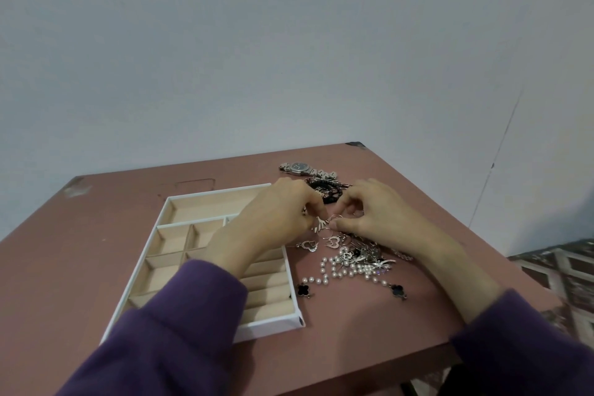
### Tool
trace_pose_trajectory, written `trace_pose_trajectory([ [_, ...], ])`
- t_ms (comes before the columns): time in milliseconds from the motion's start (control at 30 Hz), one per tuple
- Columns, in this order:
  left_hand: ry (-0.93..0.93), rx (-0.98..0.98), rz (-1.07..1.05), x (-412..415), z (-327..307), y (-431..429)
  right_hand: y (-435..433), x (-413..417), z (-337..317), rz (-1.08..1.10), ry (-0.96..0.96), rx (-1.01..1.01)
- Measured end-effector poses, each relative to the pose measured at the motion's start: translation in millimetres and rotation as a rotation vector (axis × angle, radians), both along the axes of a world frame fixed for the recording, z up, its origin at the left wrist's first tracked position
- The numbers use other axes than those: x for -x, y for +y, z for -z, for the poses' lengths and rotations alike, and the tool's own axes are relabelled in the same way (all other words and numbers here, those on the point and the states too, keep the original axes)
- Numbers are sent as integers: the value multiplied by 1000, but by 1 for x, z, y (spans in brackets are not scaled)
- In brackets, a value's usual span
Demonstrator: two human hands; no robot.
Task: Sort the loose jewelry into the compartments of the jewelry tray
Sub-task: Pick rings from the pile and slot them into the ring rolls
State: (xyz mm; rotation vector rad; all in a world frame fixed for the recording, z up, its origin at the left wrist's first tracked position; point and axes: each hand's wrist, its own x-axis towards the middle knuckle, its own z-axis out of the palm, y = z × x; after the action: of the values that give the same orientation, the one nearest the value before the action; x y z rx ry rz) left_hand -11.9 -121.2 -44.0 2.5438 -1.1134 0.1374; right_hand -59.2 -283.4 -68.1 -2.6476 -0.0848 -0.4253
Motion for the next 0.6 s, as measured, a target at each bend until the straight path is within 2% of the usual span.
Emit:
trace_pose_trajectory([
  [167,22,-2,24,0,0,-2,1,1,-1,-19,-46,-23],
  [367,47,-88,63,-1,-1,-5,0,3,-6,41,-163,-167],
  [600,90,-170,105,-6,-2,-6,0,2,-6,58,-153,-119],
])
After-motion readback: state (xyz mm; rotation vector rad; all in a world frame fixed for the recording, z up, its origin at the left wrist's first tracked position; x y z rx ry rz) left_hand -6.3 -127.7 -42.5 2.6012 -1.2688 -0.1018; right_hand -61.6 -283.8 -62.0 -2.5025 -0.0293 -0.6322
